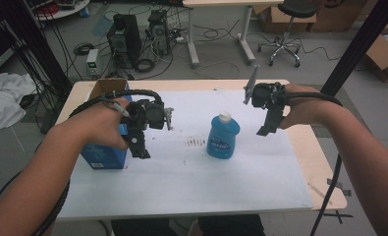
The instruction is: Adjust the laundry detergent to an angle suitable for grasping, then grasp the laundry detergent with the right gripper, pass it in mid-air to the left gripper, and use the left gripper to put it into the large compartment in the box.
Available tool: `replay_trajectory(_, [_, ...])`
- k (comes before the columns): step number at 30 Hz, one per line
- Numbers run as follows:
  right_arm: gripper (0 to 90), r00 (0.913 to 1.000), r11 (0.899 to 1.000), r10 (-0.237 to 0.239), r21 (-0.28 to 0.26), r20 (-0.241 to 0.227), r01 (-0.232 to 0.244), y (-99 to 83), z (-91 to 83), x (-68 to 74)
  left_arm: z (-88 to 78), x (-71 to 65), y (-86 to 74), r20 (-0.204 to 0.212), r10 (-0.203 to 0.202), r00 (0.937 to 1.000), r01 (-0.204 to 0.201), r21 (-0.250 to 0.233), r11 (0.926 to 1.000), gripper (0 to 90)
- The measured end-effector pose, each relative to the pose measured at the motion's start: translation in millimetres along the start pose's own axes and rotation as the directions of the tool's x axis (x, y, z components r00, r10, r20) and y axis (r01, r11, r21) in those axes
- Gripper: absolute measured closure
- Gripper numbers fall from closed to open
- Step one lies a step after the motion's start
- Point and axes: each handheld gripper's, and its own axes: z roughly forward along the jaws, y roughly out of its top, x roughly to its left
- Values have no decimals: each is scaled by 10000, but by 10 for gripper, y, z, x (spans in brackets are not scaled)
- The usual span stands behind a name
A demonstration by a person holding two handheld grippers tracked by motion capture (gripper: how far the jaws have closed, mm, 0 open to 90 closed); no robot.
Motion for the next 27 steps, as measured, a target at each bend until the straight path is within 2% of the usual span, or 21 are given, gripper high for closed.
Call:
replay_trajectory(15, [0, 10000, 9998, 85, 182, 31, -86, -58, 20, 40, 40, 11, 6, 12, -60, 10000, 60, 143, 9999, 1])
replay_trajectory(21, [0, 9998, 9998, 186, -84, 109, -185, -106, 0, 35, 31, -4, 14, -1, -44, 10000, 44, 191, 9998, 1])
replay_trajectory(27, [0, 9990, 9979, 432, -493, 100, -427, -229, 58, 82, 33, 9, 18, -46, 46, 10000, -45, 47, 10000, 1])
